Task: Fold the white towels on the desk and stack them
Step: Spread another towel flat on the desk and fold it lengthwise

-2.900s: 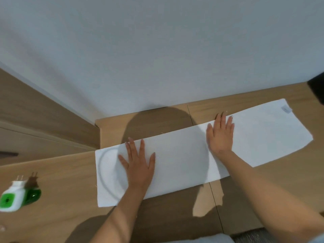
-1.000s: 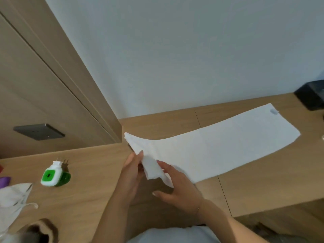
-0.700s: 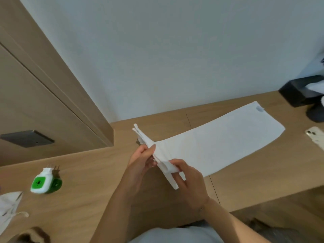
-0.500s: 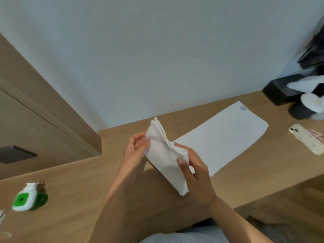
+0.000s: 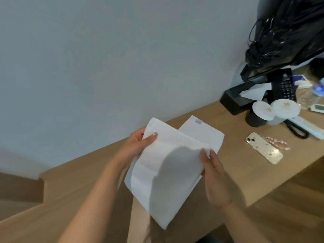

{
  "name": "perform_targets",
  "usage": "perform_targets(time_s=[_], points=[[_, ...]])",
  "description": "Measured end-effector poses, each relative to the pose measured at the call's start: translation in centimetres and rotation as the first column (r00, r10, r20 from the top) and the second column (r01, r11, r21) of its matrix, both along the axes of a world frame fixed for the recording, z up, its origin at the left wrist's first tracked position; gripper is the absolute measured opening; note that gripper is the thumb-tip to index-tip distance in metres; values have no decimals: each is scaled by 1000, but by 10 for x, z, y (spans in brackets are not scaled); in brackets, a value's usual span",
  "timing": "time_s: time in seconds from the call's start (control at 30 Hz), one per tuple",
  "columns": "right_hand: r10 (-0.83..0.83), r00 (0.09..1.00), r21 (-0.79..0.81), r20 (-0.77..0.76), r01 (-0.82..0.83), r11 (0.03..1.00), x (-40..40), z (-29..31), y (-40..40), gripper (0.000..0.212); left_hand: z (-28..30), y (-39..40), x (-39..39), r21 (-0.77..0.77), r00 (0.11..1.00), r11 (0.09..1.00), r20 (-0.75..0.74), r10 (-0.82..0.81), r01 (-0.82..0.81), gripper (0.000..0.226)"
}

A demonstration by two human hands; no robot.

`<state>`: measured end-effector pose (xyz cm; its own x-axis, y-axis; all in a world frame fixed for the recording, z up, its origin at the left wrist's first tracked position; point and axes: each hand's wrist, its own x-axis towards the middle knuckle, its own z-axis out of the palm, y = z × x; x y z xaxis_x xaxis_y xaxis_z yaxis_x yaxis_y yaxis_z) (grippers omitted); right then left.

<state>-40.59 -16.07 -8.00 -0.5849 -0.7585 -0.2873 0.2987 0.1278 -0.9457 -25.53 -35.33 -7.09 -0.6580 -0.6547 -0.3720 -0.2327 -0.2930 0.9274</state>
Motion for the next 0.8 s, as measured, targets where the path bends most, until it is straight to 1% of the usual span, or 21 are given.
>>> perform_targets(time_s=[0.1, 0.2, 0.27, 0.33, 0.37, 0.43, 0.5, 0.57, 0.6, 0.67, 0.73, 0.8], points=[[-71, 997, 13, -26, 72, 997, -61, -6, -6, 28, 3, -8, -70, -49, 1000, 999, 17, 13, -12, 38], [-154, 987, 84, -47, 157, 984, -126, -28, -23, 18, -13, -27, -143, -150, 995, 988, 95, -22, 36, 36], [-157, 983, 191, -91, 172, 966, -167, -55, -39, 21, -39, -40, -186, -167, 984, 984, 178, -27, 57, 31], [-98, 985, 344, -139, 141, 928, -198, -88, -52, 27, -72, -48, -215, -189, 952, 975, 300, -53, 114, 26], [-62, 985, 412, -161, 124, 903, -208, -104, -55, 31, -89, -48, -224, -175, 938, 975, 339, -70, 136, 25], [-7, 982, 487, -186, 98, 868, -221, -130, -56, 33, -120, -47, -233, -144, 920, 981, 387, -68, 133, 21], [15, 974, 522, -225, 107, 846, -228, -146, -53, 38, -141, -47, -236, -155, 905, 985, 425, -5, 78, 18], [43, 961, 529, -274, 113, 841, -233, -156, -50, 43, -153, -49, -240, -176, 900, 984, 433, 57, 23, 24], [59, 957, 528, -283, 104, 843, -235, -158, -49, 44, -157, -50, -242, -201, 897, 979, 436, 71, 20, 26], [105, 949, 537, -296, 74, 840, -238, -161, -49, 45, -162, -53, -245, -295, 876, 952, 477, 75, 79, 27], [143, 931, 553, -335, 71, 830, -240, -166, -48, 45, -165, -56, -249, -396, 842, 900, 536, 65, 183, 25], [158, 910, 561, -382, 93, 823, -240, -170, -48, 45, -171, -59, -252, -449, 813, 853, 580, 51, 267, 26]])
